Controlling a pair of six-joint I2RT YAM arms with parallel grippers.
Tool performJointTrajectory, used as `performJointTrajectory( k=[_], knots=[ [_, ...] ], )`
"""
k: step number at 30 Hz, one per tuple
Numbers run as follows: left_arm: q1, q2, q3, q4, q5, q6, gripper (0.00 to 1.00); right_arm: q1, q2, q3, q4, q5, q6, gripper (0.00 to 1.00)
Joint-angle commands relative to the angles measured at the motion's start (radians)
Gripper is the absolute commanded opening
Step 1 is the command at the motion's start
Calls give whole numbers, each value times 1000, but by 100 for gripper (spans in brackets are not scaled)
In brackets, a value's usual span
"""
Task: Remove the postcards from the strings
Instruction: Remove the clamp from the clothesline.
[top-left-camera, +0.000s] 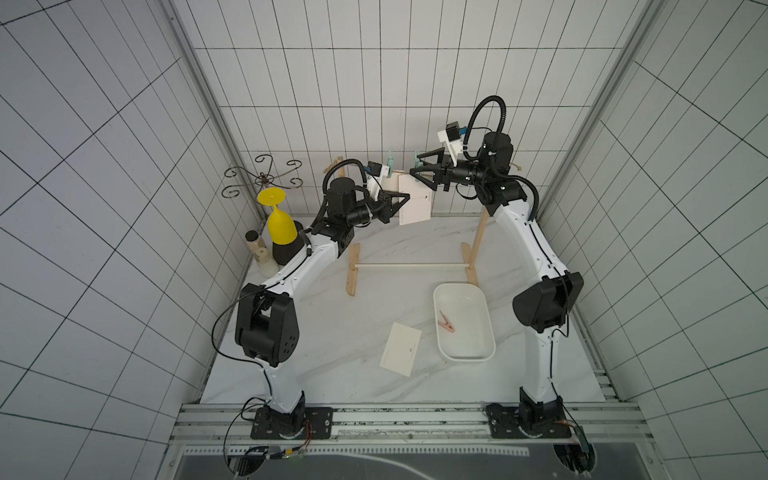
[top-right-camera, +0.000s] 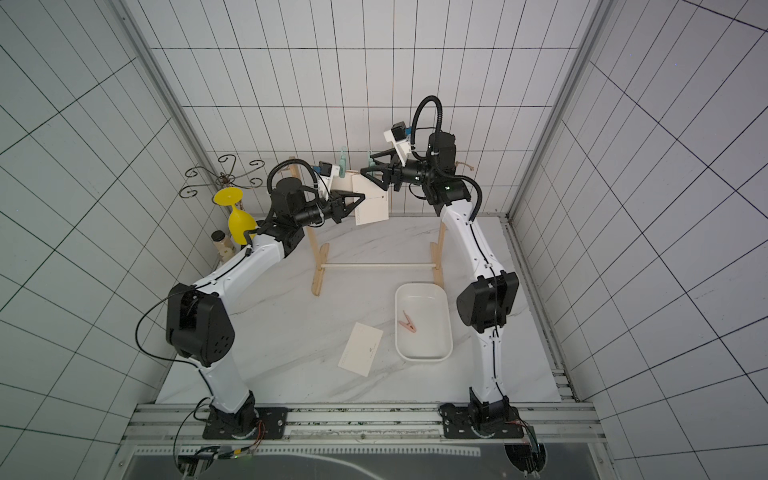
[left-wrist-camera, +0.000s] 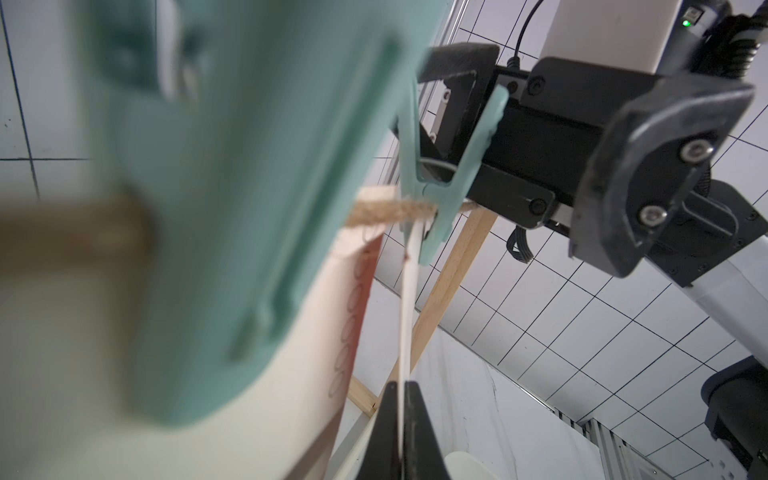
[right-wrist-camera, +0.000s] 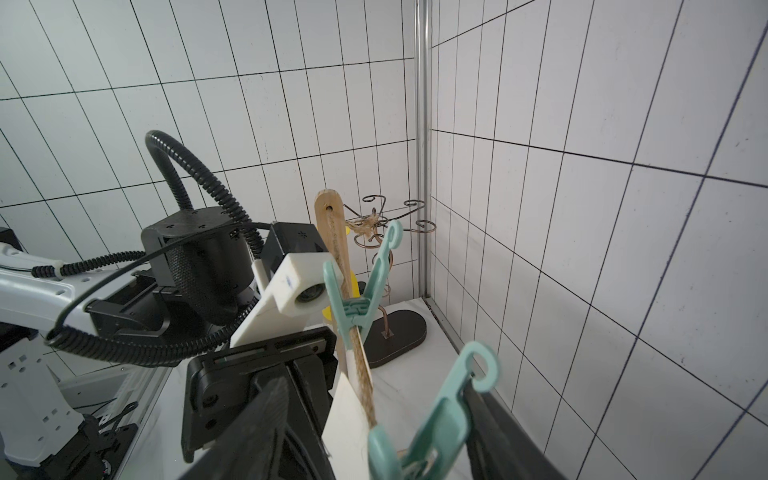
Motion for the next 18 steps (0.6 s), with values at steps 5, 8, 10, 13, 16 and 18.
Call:
performJointTrajectory(
  k=[5,8,10,13,16,18],
  knots=[
    [5,16,38,-30,14,24,0,17,-12,-21,-34,-34,-20,68],
    [5,19,45,-41,16,26,0,16,-12,-22,-37,-39,-25,66],
    [6,19,46,-44,16,29,0,17,-13,-22,-37,-44,-26,64],
    [6,22,51,-54,17,30,0,16,-15,-22,-38,-53,-26,63],
    [8,22,56,-62,18,33,0,16,-18,-24,-45,-49,-31,63],
    [7,22,56,-64,19,33,0,17,-19,-25,-49,-50,-35,63]
  ],
)
